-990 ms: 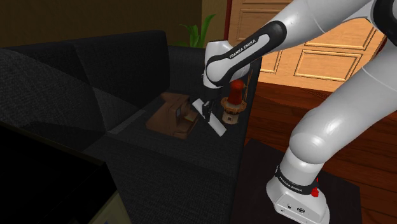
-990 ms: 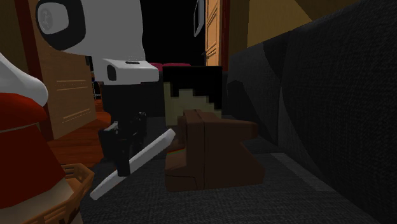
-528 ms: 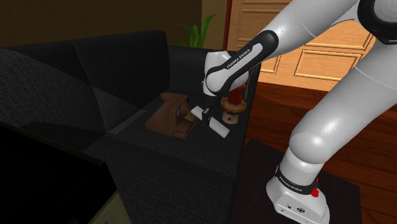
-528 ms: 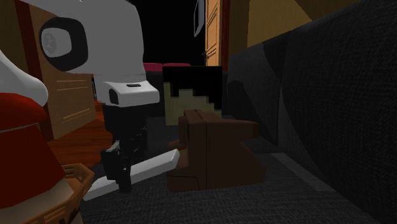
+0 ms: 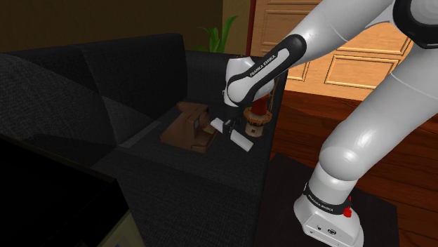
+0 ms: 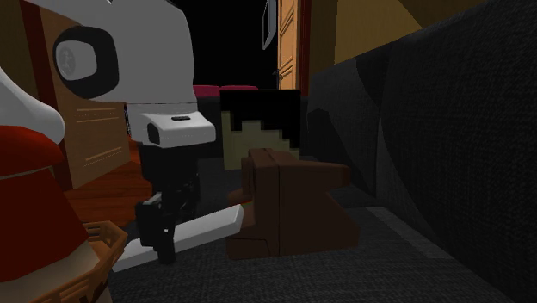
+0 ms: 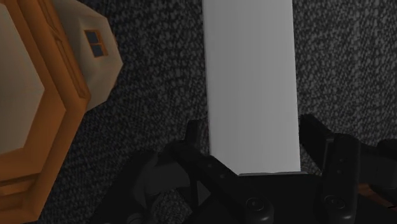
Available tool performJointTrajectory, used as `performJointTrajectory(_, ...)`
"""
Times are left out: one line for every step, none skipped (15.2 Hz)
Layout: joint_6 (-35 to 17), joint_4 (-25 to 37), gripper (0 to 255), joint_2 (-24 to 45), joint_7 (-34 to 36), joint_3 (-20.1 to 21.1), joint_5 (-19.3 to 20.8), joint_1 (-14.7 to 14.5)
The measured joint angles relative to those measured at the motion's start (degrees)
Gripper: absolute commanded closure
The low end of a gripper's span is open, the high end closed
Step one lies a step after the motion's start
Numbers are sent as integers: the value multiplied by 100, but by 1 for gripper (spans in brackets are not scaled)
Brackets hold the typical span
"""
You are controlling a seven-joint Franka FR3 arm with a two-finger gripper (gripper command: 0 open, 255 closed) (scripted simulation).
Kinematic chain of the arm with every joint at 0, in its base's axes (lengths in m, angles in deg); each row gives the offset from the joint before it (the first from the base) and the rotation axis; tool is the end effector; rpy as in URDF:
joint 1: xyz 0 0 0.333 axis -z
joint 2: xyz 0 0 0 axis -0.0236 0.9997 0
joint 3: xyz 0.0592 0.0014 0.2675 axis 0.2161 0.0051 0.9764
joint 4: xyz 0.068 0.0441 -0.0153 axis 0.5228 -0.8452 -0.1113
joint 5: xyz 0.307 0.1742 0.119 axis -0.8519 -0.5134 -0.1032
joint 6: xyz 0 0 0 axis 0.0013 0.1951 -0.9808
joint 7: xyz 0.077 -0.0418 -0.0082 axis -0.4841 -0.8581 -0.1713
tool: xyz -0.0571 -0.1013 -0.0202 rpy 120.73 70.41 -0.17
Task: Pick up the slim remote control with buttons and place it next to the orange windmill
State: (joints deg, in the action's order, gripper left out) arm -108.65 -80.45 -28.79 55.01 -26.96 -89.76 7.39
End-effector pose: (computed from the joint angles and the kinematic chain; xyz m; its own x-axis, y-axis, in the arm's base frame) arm 0.3978 -0.0153 0.2901 0.9896 0.1429 0.0143 0.1431 -0.9896 -0.0117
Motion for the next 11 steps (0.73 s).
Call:
performJointTrajectory(4,-6,0,1,-1,-2,1,1)
performJointTrajectory(6,-8,0,1,-2,-3,1,2)
performJointTrajectory(8,-10,0,1,-2,-3,2,2)
performJointTrajectory(9,-11,0,0,-3,-3,2,3)
performJointTrajectory(8,-9,0,3,3,0,1,0)
performJointTrajectory(122,21,0,-85,-6,-9,3,4)
performJointTrajectory(271,48,0,-208,-27,-27,7,14)
performJointTrajectory(490,151,0,-333,6,-10,-3,-4)
performJointTrajectory(674,255,0,-410,8,-14,3,-1)
performJointTrajectory(773,268,0,-494,10,-15,0,-5)
performJointTrajectory(840,309,0,-517,8,-19,3,-2)
